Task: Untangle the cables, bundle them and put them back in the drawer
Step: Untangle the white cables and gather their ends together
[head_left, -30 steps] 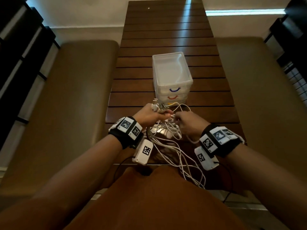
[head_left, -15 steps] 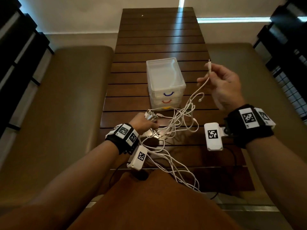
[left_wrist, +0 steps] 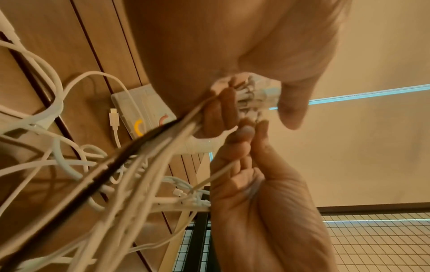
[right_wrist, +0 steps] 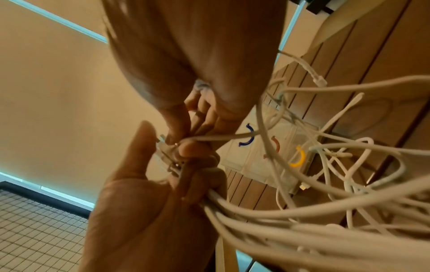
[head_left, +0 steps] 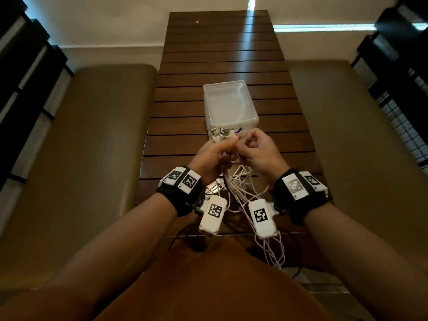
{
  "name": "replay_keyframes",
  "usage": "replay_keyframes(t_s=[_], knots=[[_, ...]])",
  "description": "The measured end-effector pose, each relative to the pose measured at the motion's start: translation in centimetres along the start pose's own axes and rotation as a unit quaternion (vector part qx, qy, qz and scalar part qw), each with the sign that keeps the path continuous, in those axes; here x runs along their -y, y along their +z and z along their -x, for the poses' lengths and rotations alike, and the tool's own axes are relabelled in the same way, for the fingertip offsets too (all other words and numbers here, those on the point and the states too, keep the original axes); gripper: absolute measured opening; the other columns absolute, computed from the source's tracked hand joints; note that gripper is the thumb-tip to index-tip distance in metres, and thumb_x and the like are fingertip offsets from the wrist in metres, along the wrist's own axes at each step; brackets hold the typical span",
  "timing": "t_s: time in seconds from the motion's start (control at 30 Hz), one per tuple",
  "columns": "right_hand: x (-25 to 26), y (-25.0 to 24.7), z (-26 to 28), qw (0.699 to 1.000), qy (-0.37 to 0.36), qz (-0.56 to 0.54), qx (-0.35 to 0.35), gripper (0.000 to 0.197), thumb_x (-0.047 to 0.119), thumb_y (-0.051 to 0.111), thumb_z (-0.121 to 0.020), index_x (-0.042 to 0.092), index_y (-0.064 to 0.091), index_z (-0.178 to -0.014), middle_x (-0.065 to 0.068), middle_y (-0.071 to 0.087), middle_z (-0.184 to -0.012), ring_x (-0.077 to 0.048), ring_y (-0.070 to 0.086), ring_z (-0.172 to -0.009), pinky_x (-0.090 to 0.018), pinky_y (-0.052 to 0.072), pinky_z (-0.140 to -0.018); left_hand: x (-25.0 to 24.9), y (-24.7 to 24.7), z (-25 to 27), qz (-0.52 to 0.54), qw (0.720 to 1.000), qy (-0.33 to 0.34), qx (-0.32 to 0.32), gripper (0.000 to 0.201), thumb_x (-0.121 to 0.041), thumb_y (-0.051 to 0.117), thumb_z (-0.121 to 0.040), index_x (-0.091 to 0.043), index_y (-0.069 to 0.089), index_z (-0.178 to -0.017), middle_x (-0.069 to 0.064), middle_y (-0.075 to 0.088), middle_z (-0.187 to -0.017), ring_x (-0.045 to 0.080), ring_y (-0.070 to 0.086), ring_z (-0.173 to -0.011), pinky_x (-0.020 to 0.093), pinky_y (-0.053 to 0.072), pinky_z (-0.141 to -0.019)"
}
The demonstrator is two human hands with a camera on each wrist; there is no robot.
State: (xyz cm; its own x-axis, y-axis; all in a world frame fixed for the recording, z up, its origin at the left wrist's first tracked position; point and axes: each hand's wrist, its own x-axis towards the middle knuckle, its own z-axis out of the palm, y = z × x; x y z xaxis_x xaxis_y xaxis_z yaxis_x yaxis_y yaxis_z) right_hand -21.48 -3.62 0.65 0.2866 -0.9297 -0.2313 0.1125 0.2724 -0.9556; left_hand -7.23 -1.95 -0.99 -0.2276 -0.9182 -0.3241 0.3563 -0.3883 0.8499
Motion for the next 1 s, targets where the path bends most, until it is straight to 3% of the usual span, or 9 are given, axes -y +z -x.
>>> replay_keyframes(t_s=[0.13, 0.27, 0.37, 0.5, 0.63, 0.73, 0.83, 0.9, 1.0], knots=[[-0.2, 0.4, 0.0, 0.998, 0.021, 0.058, 0.011, 0.028, 0.009, 0.065, -0.089, 0.014, 0.038, -0.083, -0.006, 0.059, -0.064, -0.017, 0.059, -0.050, -0.024, 0.052, -0.048, -0.2, 0.7, 0.1, -0.003, 0.998, -0.012, -0.059, 0.027, -0.037, 0.057, -0.093, -0.012, 0.062, -0.085, 0.001, 0.061, -0.071, 0.011, 0.055, -0.053, 0.022, 0.043, -0.051], [0.0, -0.4, 0.2, 0.992, 0.011, 0.104, 0.063, 0.020, 0.008, 0.060, -0.092, 0.011, 0.042, -0.084, 0.002, 0.062, -0.059, -0.010, 0.059, -0.050, -0.023, 0.050, -0.050, -0.8, 0.8, -0.2, 0.004, 0.999, 0.009, -0.042, 0.035, -0.046, 0.055, -0.091, -0.017, 0.065, -0.073, 0.004, 0.059, -0.070, 0.012, 0.048, -0.050, 0.020, 0.036, -0.042], [0.3, -1.5, 0.0, 0.987, 0.024, 0.121, 0.103, 0.020, 0.007, 0.066, -0.087, 0.009, 0.047, -0.094, -0.013, 0.068, -0.084, -0.024, 0.064, -0.073, -0.036, 0.053, -0.070, -1.5, 1.0, -0.1, 0.041, 0.998, 0.013, -0.049, 0.038, -0.043, 0.046, -0.096, -0.013, 0.060, -0.078, 0.009, 0.060, -0.078, 0.015, 0.056, -0.050, 0.031, 0.048, -0.051], [-0.5, -4.0, -0.7, 0.943, 0.015, 0.313, 0.113, 0.012, 0.021, 0.069, -0.086, 0.015, 0.059, -0.089, -0.016, 0.067, -0.086, -0.036, 0.066, -0.079, -0.051, 0.054, -0.080, -2.4, 1.7, 0.1, 0.034, 0.996, 0.046, -0.061, 0.032, -0.038, 0.043, -0.099, -0.013, 0.052, -0.084, 0.006, 0.060, -0.071, 0.028, 0.066, -0.084, 0.046, 0.057, -0.079], [-2.8, -6.4, -0.9, 0.922, 0.007, 0.372, 0.103, 0.009, 0.024, 0.068, -0.088, 0.018, 0.065, -0.080, -0.004, 0.065, -0.077, -0.017, 0.061, -0.072, -0.037, 0.050, -0.075, -3.5, 2.5, 0.7, 0.062, 0.992, 0.097, -0.055, 0.031, -0.042, 0.050, -0.090, -0.013, 0.049, -0.082, -0.002, 0.041, -0.052, 0.017, 0.056, -0.056, 0.056, 0.054, -0.087], [-3.4, -7.5, -1.0, 0.936, -0.023, 0.344, 0.065, 0.013, 0.019, 0.069, -0.087, 0.023, 0.068, -0.075, 0.000, 0.066, -0.072, -0.013, 0.060, -0.069, -0.033, 0.049, -0.071, -4.4, 2.8, 0.6, 0.076, 0.988, 0.122, -0.055, 0.032, -0.042, 0.047, -0.095, -0.016, 0.046, -0.077, -0.005, 0.033, -0.050, 0.009, 0.037, -0.044, 0.045, 0.057, -0.067], [-3.1, -7.6, -1.6, 0.936, -0.050, 0.342, 0.061, 0.015, 0.013, 0.074, -0.081, 0.025, 0.070, -0.074, 0.002, 0.067, -0.081, -0.015, 0.064, -0.079, -0.031, 0.050, -0.076, -5.0, 2.6, 0.5, 0.091, 0.985, 0.124, -0.074, 0.033, -0.039, 0.044, -0.099, -0.018, 0.043, -0.072, -0.008, 0.033, -0.046, 0.004, 0.029, -0.037, 0.018, 0.033, -0.037], [-3.1, -7.7, -2.0, 0.924, -0.075, 0.373, 0.029, 0.017, 0.015, 0.080, -0.075, 0.028, 0.070, -0.072, -0.002, 0.060, -0.093, -0.018, 0.060, -0.090, -0.028, 0.048, -0.081, -5.3, 2.2, 0.3, 0.094, 0.985, 0.127, -0.062, 0.032, -0.035, 0.051, -0.096, -0.019, 0.042, -0.070, -0.009, 0.032, -0.046, 0.003, 0.026, -0.035, 0.016, 0.022, -0.033], [-2.4, -7.4, -1.8, 0.913, -0.095, 0.397, 0.003, 0.016, 0.013, 0.082, -0.072, 0.025, 0.071, -0.077, 0.003, 0.058, -0.084, -0.013, 0.057, -0.079, -0.026, 0.046, -0.072, -5.3, 1.5, 0.1, 0.060, 0.987, 0.129, -0.074, 0.021, -0.015, 0.060, -0.092, -0.019, 0.049, -0.075, -0.008, 0.034, -0.052, 0.003, 0.027, -0.038, 0.016, 0.024, -0.033]])
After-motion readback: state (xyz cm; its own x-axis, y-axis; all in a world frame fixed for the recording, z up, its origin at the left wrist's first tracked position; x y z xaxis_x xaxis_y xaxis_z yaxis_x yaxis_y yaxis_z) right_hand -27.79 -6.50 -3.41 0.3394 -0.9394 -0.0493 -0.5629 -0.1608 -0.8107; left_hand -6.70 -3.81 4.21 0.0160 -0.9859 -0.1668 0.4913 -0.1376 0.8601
